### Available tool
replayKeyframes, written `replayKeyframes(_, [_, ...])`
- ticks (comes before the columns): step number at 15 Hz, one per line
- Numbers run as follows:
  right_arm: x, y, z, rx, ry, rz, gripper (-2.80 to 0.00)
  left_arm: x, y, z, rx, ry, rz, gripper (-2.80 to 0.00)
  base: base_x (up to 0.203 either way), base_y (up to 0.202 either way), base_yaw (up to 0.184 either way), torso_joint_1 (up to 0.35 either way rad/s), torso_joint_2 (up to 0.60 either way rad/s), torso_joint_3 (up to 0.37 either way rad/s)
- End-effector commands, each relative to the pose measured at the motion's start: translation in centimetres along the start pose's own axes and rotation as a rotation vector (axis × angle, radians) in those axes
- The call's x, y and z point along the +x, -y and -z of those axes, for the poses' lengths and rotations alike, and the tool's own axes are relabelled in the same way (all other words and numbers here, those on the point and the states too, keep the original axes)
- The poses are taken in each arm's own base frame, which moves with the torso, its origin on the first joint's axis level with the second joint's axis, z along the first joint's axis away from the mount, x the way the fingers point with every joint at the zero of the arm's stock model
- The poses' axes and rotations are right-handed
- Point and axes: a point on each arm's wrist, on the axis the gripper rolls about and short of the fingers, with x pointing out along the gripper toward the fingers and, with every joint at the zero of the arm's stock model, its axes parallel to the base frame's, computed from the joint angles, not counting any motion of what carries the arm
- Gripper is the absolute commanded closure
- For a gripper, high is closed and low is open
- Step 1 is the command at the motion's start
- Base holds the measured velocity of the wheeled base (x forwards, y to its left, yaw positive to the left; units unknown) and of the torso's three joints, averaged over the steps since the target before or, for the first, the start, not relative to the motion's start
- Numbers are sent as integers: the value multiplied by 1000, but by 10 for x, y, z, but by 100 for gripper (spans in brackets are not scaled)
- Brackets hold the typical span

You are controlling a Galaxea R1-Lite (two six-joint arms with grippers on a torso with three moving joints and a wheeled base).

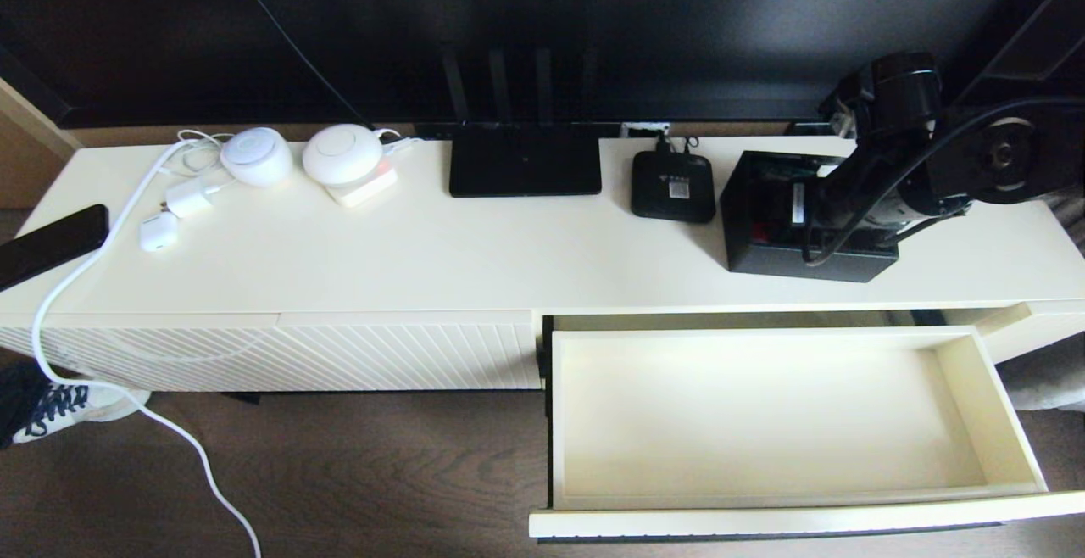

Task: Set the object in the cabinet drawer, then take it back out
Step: Put the storage box in the drawer

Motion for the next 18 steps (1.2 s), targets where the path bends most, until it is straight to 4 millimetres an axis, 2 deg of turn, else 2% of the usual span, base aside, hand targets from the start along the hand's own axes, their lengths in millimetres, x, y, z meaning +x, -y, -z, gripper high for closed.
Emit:
replayKeyframes(1, [12,-2,4,2,-12,-16,-280,0,0,0,0,1,0,0,0,0,0,0,0,0])
replayKeyframes(7, [13,-3,6,4,-22,-21,-280,0,0,0,0,0,0,0,0,0,0,0,0,0])
replayKeyframes(8, [12,-4,8,6,-29,-22,0,0,0,0,0,1,0,0,0,0,0,0,0,0])
replayKeyframes(18, [7,-4,11,3,-38,-24,0,0,0,0,0,-1,0,0,0,0,0,0,0,0])
